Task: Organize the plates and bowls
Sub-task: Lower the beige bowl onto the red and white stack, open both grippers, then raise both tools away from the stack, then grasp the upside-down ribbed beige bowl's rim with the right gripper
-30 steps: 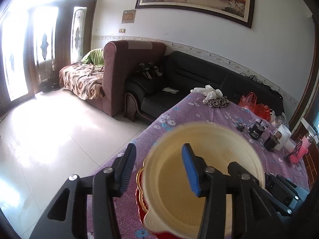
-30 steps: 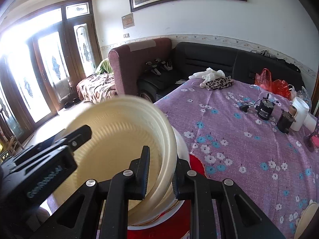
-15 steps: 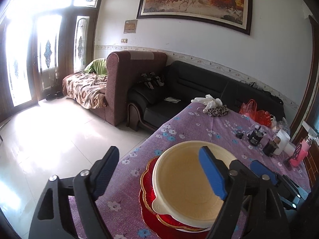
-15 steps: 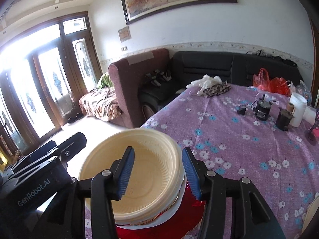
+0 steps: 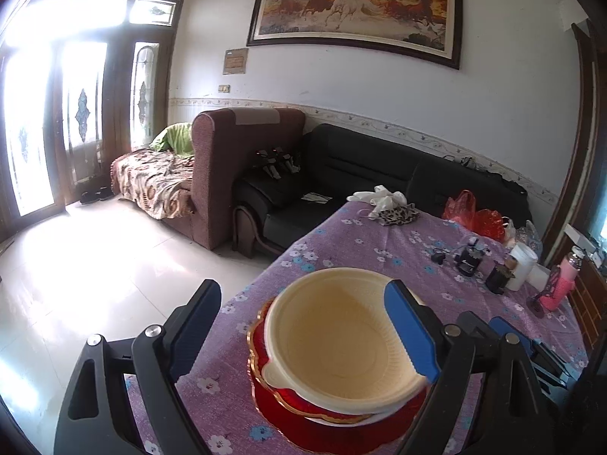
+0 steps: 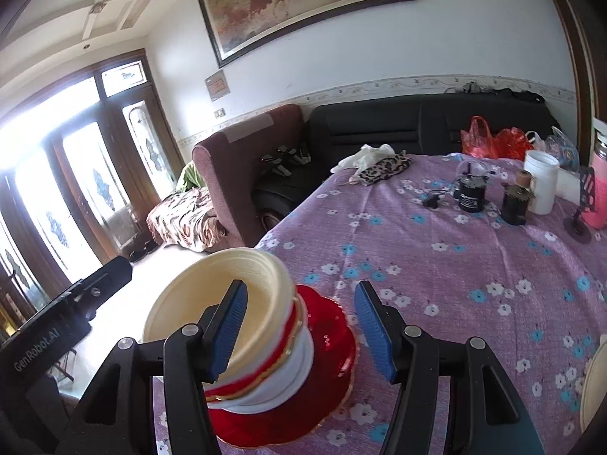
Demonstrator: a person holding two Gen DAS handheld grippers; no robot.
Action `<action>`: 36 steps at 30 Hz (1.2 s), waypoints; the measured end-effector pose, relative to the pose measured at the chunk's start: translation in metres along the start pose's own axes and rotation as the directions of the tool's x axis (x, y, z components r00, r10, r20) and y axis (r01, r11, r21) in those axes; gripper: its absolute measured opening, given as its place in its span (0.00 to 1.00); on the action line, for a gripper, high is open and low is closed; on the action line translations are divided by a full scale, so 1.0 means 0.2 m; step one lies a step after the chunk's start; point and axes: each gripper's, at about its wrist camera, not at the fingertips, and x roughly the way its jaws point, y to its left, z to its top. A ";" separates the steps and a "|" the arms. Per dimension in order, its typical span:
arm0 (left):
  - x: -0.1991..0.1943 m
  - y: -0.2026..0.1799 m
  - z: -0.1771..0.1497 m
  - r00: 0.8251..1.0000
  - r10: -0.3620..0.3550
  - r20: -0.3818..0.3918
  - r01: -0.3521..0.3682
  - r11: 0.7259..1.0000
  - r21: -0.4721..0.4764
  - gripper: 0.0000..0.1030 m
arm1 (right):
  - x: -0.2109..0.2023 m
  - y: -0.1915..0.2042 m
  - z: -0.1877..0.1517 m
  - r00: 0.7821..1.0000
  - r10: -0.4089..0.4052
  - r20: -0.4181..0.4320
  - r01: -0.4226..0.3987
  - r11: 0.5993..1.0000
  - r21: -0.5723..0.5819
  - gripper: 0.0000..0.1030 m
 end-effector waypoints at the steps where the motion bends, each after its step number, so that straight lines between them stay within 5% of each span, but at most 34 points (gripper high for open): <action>1: -0.01 -0.01 0.00 1.000 -0.011 0.001 0.011 1.000 0.002 0.85 | -0.02 -0.03 -0.01 1.000 -0.005 0.004 0.005 1.000 0.013 0.62; 10: -0.11 -0.27 -0.07 0.979 -0.203 -0.022 0.204 0.975 0.083 0.89 | -0.42 -0.59 -0.09 0.979 -0.193 0.065 0.179 0.968 0.174 0.62; 18: 0.00 -0.65 -0.30 0.923 -0.321 -0.210 0.359 0.916 0.177 0.89 | -0.97 -1.38 -0.30 0.906 -0.421 0.056 0.338 0.794 0.505 0.65; 23: 0.08 -0.92 -0.49 0.881 -0.334 -0.334 0.425 0.870 0.250 0.89 | -1.12 -1.80 -0.50 0.935 -0.353 0.042 0.217 0.661 0.718 0.65; 28: 0.13 -1.17 -0.67 0.867 -0.294 -0.402 0.442 0.825 0.351 0.89 | -1.08 -2.02 -0.65 0.971 -0.238 0.038 0.105 0.559 0.822 0.65; 36: 0.25 -1.56 -0.91 0.856 -0.214 -0.470 0.454 0.746 0.488 0.89 | -1.00 -2.07 -0.73 0.987 -0.149 0.053 0.034 0.524 0.851 0.65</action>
